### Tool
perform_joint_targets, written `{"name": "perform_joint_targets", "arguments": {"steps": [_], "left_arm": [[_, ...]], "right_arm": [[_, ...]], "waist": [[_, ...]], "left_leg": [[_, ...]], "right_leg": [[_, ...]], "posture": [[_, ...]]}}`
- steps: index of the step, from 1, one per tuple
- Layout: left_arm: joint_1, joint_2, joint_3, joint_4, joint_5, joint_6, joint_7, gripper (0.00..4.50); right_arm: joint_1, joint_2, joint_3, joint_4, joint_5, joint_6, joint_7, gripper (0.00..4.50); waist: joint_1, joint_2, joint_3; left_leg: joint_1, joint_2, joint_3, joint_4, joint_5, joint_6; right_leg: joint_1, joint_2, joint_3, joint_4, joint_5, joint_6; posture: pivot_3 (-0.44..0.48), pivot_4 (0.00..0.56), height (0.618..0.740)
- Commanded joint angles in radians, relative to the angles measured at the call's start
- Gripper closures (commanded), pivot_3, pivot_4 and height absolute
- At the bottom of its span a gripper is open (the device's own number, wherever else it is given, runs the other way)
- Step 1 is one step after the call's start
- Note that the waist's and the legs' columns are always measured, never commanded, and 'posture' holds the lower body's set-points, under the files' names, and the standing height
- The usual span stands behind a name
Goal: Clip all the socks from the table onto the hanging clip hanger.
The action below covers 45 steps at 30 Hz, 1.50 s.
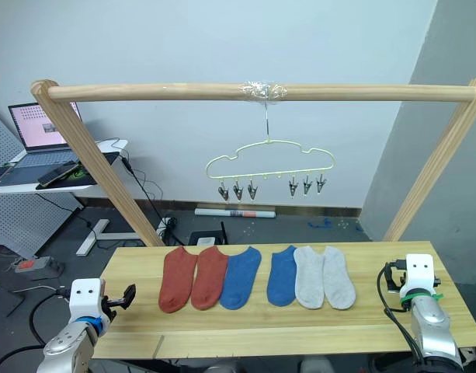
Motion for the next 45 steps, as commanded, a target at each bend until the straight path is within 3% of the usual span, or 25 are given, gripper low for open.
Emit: {"name": "perform_joint_targets", "arguments": {"steps": [1, 12, 20, 28, 32, 37, 42, 45], "left_arm": [[-0.004, 0.015, 0.027, -0.056, -0.008, 0.004, 0.01, 0.01], [0.076, 0.001, 0.053, -0.297, -0.058, 0.07, 0.013, 0.01], [0.129, -0.02, 0.058, -0.709, -0.202, 0.238, 0.006, 0.01], [0.035, -0.024, -0.092, -0.982, -0.212, 0.373, 0.017, 0.01], [-0.021, -0.03, -0.172, -1.002, -0.196, 0.389, 0.004, 0.01], [-0.112, -0.086, -0.244, -0.911, -0.157, 0.307, -0.017, 0.01], [-0.184, -0.149, -0.301, -0.846, -0.113, 0.241, -0.017, 1.16], [-0.216, -0.187, -0.319, -0.79, -0.077, 0.197, -0.003, 1.16]], "right_arm": [[-0.028, -0.01, -0.024, -0.032, 0.011, -0.006, -0.006, 0.0], [-0.044, -0.002, -0.006, -0.098, 0.012, 0.005, 0.016, 0.0], [-0.038, -0.02, 0.051, -0.308, 0.05, 0.101, 0.167, 0.0], [-0.052, -0.062, 0.115, -0.572, 0.162, 0.221, 0.375, 0.0], [-0.068, -0.066, 0.138, -0.688, 0.259, 0.284, 0.465, 0.0], [-0.145, -0.079, 0.194, -0.83, 0.379, 0.399, 0.553, 0.0], [-0.215, -0.067, 0.255, -0.889, 0.407, 0.456, 0.562, 0.0], [-0.251, -0.048, 0.273, -0.888, 0.411, 0.469, 0.548, 0.0]], "waist": [[0.0, 0.0, 0.0], [0.0, -0.001, 0.004], [0.003, -0.004, 0.038], [0.007, -0.005, 0.086], [0.004, -0.009, 0.106], [-0.002, -0.011, 0.122], [0.0, -0.016, 0.129], [0.0, -0.018, 0.13]], "left_leg": [[0.0, 0.0, 0.0, 0.0, 0.0, 0.0], [-0.001, 0.0, 0.0, 0.0, 0.0, 0.0], [-0.004, 0.012, 0.006, 0.001, 0.0, 0.0], [-0.011, 0.011, 0.008, 0.0, 0.0, 0.0], [-0.011, 0.011, 0.008, 0.0, 0.0, 0.0], [-0.017, 0.011, 0.009, 0.001, 0.0, 0.0], [-0.021, 0.011, 0.007, 0.0, -0.001, -0.001], [-0.024, 0.011, 0.007, 0.001, -0.001, -0.001]], "right_leg": [[0.0, 0.0, 0.0, 0.0, 0.0, 0.0], [-0.001, 0.0, 0.0, 0.0, 0.0, 0.0], [-0.002, 0.0, -0.002, 0.0, 0.0, -0.001], [-0.009, 0.001, -0.001, -0.001, 0.0, -0.001], [-0.009, 0.001, -0.002, -0.001, 0.001, 0.001], [-0.015, 0.002, -0.001, 0.0, 0.002, 0.003], [-0.017, 0.003, -0.004, -0.002, 0.003, 0.004], [-0.019, 0.002, -0.004, -0.003, 0.003, 0.005]], "posture": [[-0.014, 0.0, 0.74], [-0.001, 0.024, 0.74], [0.016, 0.085, 0.74], [-0.003, 0.14, 0.74], [-0.026, 0.158, 0.74], [-0.052, 0.171, 0.74], [-0.067, 0.169, 0.74], [-0.076, 0.17, 0.74]]}}
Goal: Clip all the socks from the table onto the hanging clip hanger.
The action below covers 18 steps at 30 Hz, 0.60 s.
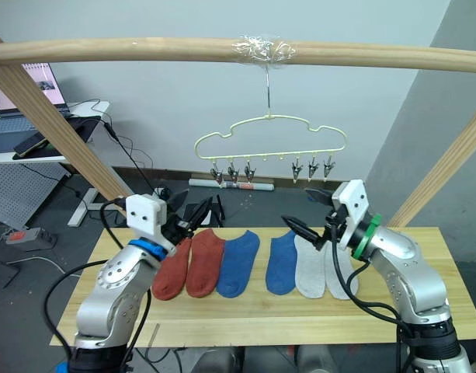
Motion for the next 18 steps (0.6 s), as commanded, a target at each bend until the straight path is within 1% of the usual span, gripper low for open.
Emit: {"name": "perform_joint_targets", "arguments": {"steps": [1, 9, 11, 14, 18], "left_arm": [[-0.033, -0.035, -0.015, 0.039, 0.042, -0.071, 0.02, 1.16], [-0.131, -0.111, -0.022, 0.178, 0.1, -0.183, 0.042, 1.16], [-0.152, -0.124, -0.021, 0.203, 0.107, -0.206, 0.045, 1.5], [-0.176, -0.131, -0.021, 0.23, 0.121, -0.217, 0.05, 2.26], [-0.193, -0.13, -0.015, 0.25, 0.132, -0.226, 0.052, 2.26]], "right_arm": [[-0.04, 0.014, 0.007, -0.035, 0.02, 0.008, -0.005, 0.0], [-0.101, 0.028, 0.017, -0.055, 0.049, 0.044, 0.0, 0.0], [-0.11, 0.031, 0.023, -0.055, 0.049, 0.047, -0.003, 0.0], [-0.115, 0.033, 0.027, -0.057, 0.051, 0.051, -0.006, 0.0], [-0.113, 0.035, 0.027, -0.057, 0.052, 0.055, -0.008, 0.0]], "waist": [[0.0, -0.001, 0.001], [-0.001, -0.002, 0.001], [-0.003, -0.002, 0.001], [-0.003, -0.002, 0.001], [-0.004, -0.002, 0.001]], "left_leg": [[0.0, 0.0, 0.0, 0.0, 0.0, 0.0], [-0.002, -0.001, 0.0, 0.0, 0.0, 0.0], [-0.002, -0.001, 0.001, 0.001, 0.0, 0.0], [-0.002, -0.001, 0.001, 0.001, 0.0, 0.0], [-0.002, -0.001, 0.001, 0.001, 0.0, 0.0]], "right_leg": [[-0.001, 0.0, 0.0, 0.0, 0.0, 0.0], [-0.003, 0.0, 0.0, 0.001, 0.0, 0.0], [-0.003, 0.0, 0.0, 0.001, 0.0, 0.001], [-0.003, 0.001, 0.0, 0.001, 0.001, 0.001], [-0.004, 0.001, 0.0, 0.001, 0.001, 0.001]], "posture": [[-0.077, 0.169, 0.74], [-0.098, 0.167, 0.74], [-0.101, 0.167, 0.74], [-0.101, 0.167, 0.74], [-0.104, 0.17, 0.74]]}}
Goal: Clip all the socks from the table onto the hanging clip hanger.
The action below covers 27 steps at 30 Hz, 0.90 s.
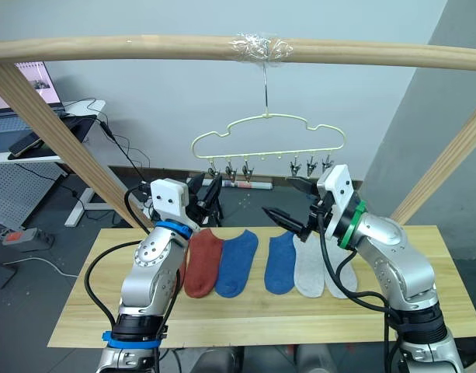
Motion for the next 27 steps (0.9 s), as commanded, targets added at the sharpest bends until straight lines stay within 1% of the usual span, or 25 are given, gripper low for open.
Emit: {"name": "perform_joint_targets", "arguments": {"steps": [1, 18, 27], "left_arm": [[-0.023, 0.004, 0.006, -0.007, 0.015, -0.032, 0.005, 2.26], [-0.075, -0.012, 0.014, 0.074, 0.039, -0.092, 0.033, 2.26], [-0.095, -0.013, 0.014, 0.11, 0.042, -0.114, 0.038, 2.26]], "right_arm": [[-0.014, 0.005, -0.003, -0.042, 0.017, -0.004, -0.001, 0.0], [-0.041, 0.022, -0.011, -0.091, 0.055, 0.037, -0.01, 0.0], [-0.035, 0.011, -0.019, -0.108, 0.07, 0.055, -0.019, 0.0]], "waist": [[0.0, 0.0, 0.0], [-0.002, 0.0, 0.0], [-0.006, 0.0, 0.0]], "left_leg": [[0.0, 0.0, 0.0, 0.0, 0.0, 0.0], [0.0, 0.0, 0.0, 0.001, 0.0, 0.0], [0.0, 0.0, 0.0, 0.001, 0.0, 0.0]], "right_leg": [[0.0, 0.0, 0.0, 0.0, 0.0, 0.0], [0.0, 0.0, 0.0, 0.0, 0.0, 0.0], [0.0, 0.0, 0.0, 0.001, 0.001, 0.0]], "posture": [[-0.104, 0.17, 0.74], [-0.129, 0.157, 0.74], [-0.136, 0.152, 0.74]]}}
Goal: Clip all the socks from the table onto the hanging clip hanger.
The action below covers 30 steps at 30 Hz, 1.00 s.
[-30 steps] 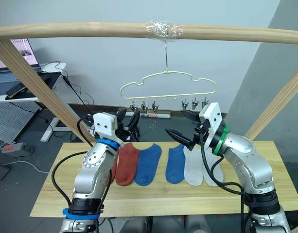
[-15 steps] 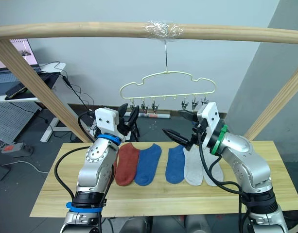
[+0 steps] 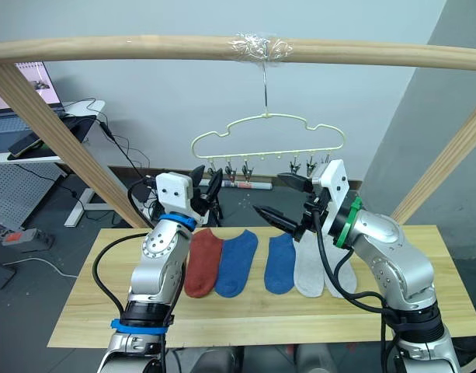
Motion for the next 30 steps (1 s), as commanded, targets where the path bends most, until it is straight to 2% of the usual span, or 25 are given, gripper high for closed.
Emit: {"name": "perform_joint_targets", "arguments": {"steps": [1, 12, 15, 18, 22, 26, 30], "left_arm": [[-0.023, 0.001, 0.01, -0.011, 0.007, -0.032, 0.003, 2.26], [-0.03, 0.008, -0.008, 0.002, 0.021, -0.037, -0.01, 2.26], [-0.035, 0.004, -0.004, 0.01, 0.024, -0.048, -0.008, 2.76], [-0.043, 0.003, 0.003, 0.015, 0.023, -0.053, -0.006, 3.66], [-0.043, 0.004, 0.007, 0.016, 0.022, -0.055, -0.002, 4.42], [-0.045, 0.013, 0.01, 0.013, 0.023, -0.049, -0.003, 4.47], [-0.043, 0.034, 0.008, 0.003, 0.035, -0.014, 0.001, 4.47]], "right_arm": [[-0.008, -0.007, -0.018, -0.053, 0.028, -0.001, -0.001, 0.0], [-0.006, -0.009, -0.025, -0.062, 0.042, 0.01, -0.007, 0.0], [-0.004, -0.012, -0.023, -0.062, 0.045, 0.012, -0.01, 0.0], [-0.003, -0.013, -0.023, -0.061, 0.049, 0.014, -0.014, 0.0], [-0.002, -0.01, -0.026, -0.061, 0.054, 0.018, -0.021, 0.0], [-0.002, -0.004, -0.021, -0.048, 0.045, 0.017, -0.033, 0.0], [0.048, -0.032, 0.012, 0.006, -0.081, -0.007, -0.087, 0.0]], "waist": [[-0.002, 0.0, 0.0], [-0.006, 0.0, 0.0], [-0.007, 0.0, 0.0], [-0.008, 0.0, 0.0], [-0.012, 0.0, 0.0], [-0.015, 0.0, 0.0], [-0.014, 0.0, 0.0]], "left_leg": [[0.0, 0.0, 0.0, 0.0, 0.0, 0.0], [0.0, 0.0, 0.0, 0.001, 0.0, 0.0], [0.0, 0.0, 0.0, 0.001, 0.0, 0.0], [0.0, 0.0, 0.0, 0.001, 0.0, 0.0], [0.0, 0.0, 0.0, 0.001, 0.0, 0.0], [0.0, 0.0, 0.0, 0.001, 0.0, 0.0], [0.0, 0.0, 0.0, 0.001, 0.0, 0.0]], "right_leg": [[0.0, 0.0, 0.0, 0.0, 0.0, 0.0], [0.0, 0.0, 0.0, 0.001, 0.001, -0.001], [0.0, 0.0, 0.0, 0.001, 0.001, -0.001], [0.0, 0.0, 0.0, 0.001, 0.001, -0.001], [0.0, 0.0, 0.0, 0.001, 0.001, -0.001], [0.0, 0.0, 0.0, 0.001, 0.001, -0.001], [0.0, 0.0, 0.0, 0.001, 0.001, -0.001]], "posture": [[-0.136, 0.152, 0.74], [-0.138, 0.151, 0.74], [-0.139, 0.156, 0.74], [-0.139, 0.156, 0.74], [-0.135, 0.16, 0.74], [-0.124, 0.162, 0.74], [-0.11, 0.161, 0.74]]}}
